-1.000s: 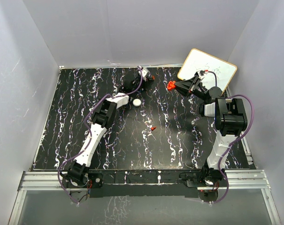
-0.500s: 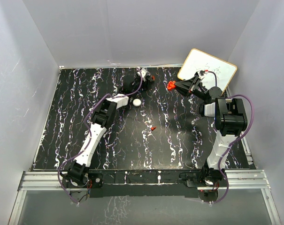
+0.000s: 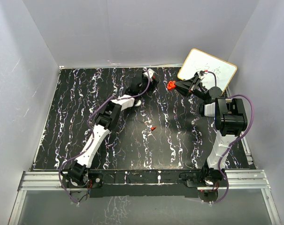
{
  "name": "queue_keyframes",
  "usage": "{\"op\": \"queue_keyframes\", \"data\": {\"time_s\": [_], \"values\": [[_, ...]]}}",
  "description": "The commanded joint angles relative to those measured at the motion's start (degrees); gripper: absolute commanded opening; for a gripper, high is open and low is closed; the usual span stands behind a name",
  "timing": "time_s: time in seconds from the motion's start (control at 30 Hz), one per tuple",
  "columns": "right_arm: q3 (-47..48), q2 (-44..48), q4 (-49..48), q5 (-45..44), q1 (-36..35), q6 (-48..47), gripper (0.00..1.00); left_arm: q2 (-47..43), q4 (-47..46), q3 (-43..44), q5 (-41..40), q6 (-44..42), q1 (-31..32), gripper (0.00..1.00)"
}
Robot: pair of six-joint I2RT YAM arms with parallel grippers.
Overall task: Insert the wireless bluetooth earbuds into the charging case
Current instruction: Pick up the earbud from the center of the board.
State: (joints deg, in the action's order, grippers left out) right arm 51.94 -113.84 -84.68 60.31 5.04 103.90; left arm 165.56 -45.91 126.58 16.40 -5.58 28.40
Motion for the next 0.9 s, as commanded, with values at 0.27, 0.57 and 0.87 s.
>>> {"op": "queue_keyframes", "data": {"time_s": [0.27,0.57,0.87], "values": [[0.97,1.24,-19.15,-1.54,0.24,5.44,0.00,2.25,7.23,8.13,-19.64,-4.08,2.87,0.56],[0.90,1.43,-19.14,-1.58,0.25,5.54,0.00,2.97,7.52,8.37,-22.26,-2.67,2.12,0.55],[1.05,1.04,-19.14,-1.57,0.24,5.44,0.00,2.68,6.15,7.10,-18.52,-1.32,0.95,0.51]]}}
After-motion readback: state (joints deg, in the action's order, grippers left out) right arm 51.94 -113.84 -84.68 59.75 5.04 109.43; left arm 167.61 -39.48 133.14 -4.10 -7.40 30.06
